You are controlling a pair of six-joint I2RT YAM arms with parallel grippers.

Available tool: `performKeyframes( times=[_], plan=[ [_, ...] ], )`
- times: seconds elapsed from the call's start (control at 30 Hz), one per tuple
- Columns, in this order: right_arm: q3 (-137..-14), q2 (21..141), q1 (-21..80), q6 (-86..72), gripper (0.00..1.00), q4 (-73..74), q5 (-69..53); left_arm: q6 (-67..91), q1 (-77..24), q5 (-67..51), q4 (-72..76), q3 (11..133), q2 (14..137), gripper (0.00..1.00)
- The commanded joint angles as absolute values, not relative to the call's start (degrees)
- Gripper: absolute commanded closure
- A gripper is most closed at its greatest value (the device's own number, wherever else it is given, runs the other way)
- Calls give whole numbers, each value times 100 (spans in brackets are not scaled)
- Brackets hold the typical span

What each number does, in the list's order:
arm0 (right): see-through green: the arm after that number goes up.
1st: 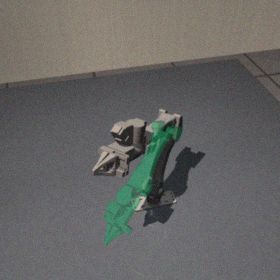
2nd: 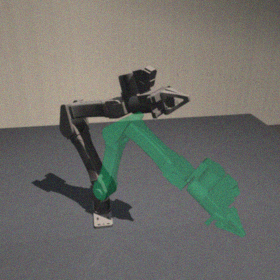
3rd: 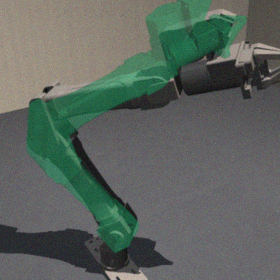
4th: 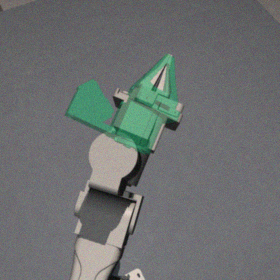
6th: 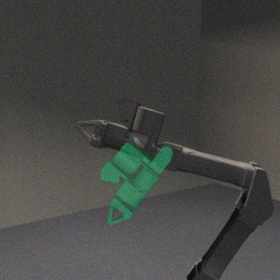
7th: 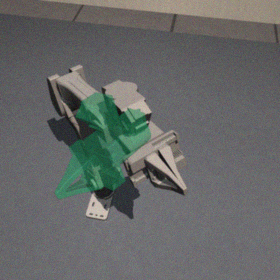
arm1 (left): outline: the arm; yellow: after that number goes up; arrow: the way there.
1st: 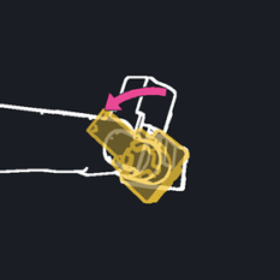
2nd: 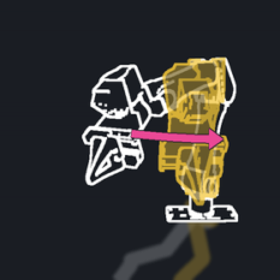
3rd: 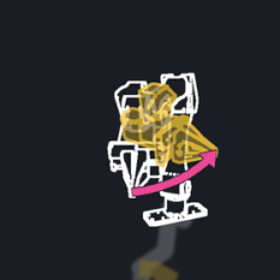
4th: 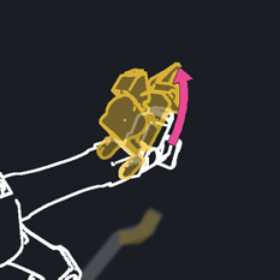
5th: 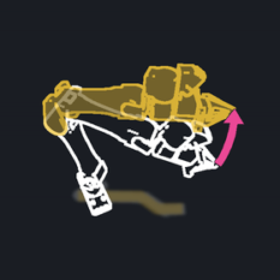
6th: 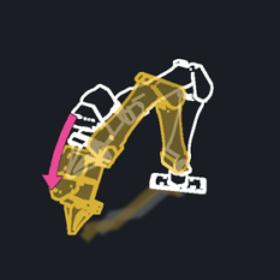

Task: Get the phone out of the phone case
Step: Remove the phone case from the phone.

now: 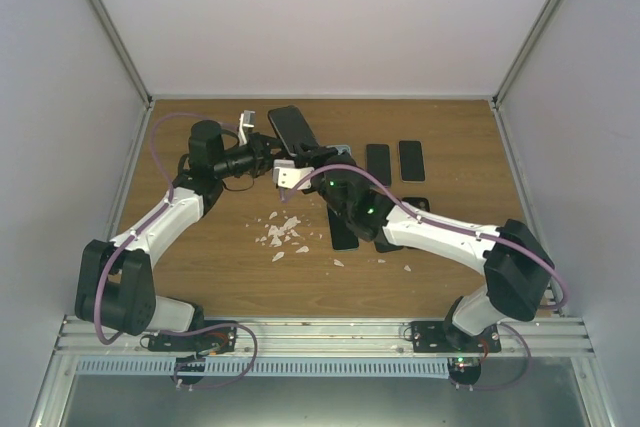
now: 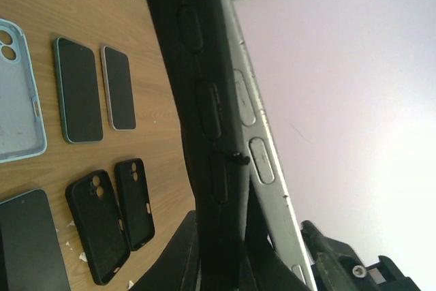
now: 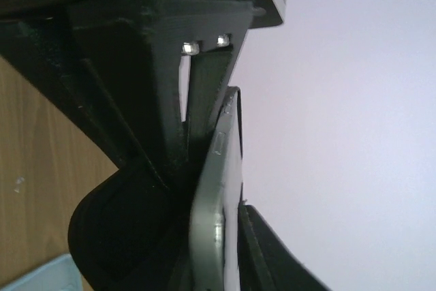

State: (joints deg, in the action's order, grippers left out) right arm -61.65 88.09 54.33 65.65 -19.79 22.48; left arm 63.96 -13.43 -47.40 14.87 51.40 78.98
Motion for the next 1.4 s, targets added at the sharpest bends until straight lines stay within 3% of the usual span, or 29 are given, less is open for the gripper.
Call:
performKeyframes(
  times=[0.0, 0.1, 0.83, 1.1, 1.37],
  plan=[
    [-6141, 8818, 5432, 6794, 90, -2486, 2500, 6294, -1406, -5009, 1864, 5189, 7822, 100],
    [-6152, 8733, 5432, 6786, 99, -2458, 2542, 6282, -1344, -4879, 1736, 5236, 7855, 100],
    [-7265, 8312, 5236, 5565, 100, -276, 2104, 4812, -760, -4119, 547, 5548, 8564, 100],
    [-7256, 8091, 4812, 5231, 99, 537, 1440, 3987, -733, -4630, 341, 5908, 9316, 100],
    [-7159, 7798, 3811, 4875, 100, 1413, 100, 2635, -742, -5348, -951, 6958, 10579, 100]
  ],
)
